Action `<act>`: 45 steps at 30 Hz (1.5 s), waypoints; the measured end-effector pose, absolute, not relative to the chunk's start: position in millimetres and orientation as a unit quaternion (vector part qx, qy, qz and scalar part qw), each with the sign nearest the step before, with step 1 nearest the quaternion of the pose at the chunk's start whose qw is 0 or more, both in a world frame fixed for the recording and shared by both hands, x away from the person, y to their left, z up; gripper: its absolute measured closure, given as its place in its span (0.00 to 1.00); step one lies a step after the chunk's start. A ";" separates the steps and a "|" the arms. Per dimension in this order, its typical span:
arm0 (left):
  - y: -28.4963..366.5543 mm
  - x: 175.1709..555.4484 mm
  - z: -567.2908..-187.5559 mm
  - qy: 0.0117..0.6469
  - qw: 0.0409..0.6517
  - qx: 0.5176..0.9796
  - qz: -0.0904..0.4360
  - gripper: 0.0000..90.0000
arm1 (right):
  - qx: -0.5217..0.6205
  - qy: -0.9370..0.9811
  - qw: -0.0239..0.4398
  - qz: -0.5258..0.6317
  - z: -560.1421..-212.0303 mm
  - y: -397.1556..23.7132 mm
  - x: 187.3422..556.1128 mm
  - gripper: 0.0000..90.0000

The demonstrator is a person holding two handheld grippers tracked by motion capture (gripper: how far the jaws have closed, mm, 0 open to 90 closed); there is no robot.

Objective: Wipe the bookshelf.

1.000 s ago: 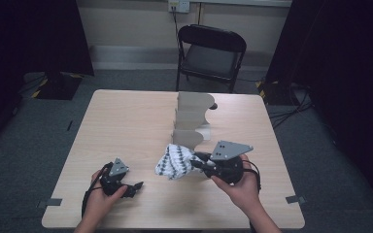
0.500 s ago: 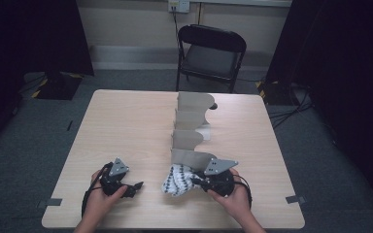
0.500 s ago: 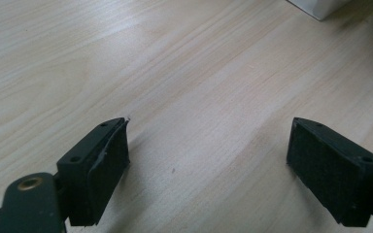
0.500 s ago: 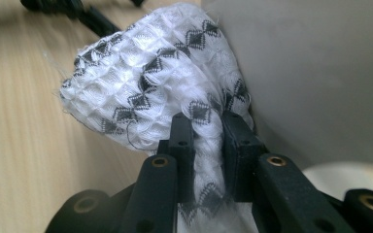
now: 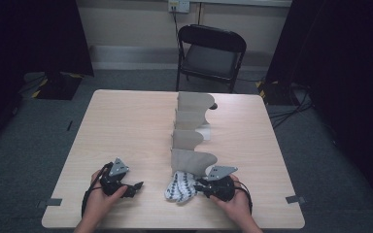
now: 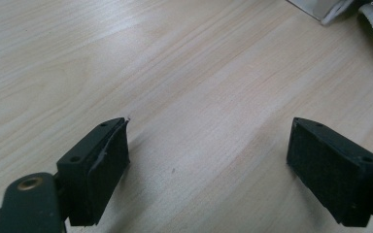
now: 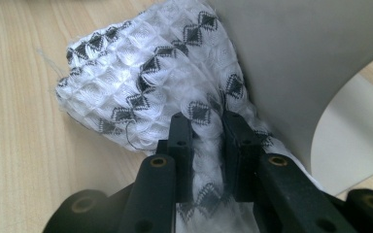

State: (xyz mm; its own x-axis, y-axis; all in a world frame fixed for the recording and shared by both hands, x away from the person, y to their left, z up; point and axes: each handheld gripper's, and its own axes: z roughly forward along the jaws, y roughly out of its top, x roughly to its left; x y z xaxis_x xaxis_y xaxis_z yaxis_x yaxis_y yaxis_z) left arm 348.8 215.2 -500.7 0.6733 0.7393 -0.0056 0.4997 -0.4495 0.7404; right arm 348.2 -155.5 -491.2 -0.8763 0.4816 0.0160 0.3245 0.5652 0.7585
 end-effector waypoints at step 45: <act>215.3 348.8 -500.6 0.370 0.370 0.837 0.161 0.17 | 0.203 0.871 0.105 0.436 -430.3 -168.4 348.3 0.84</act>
State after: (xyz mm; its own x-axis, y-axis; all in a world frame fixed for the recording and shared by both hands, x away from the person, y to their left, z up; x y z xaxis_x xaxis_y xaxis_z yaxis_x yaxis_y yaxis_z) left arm 348.8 215.3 -500.6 0.6744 0.7383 -0.0038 0.4993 -0.4523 0.7390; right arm 348.3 -168.4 -430.3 -0.8959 0.4442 -0.0053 0.2619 0.5377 0.8014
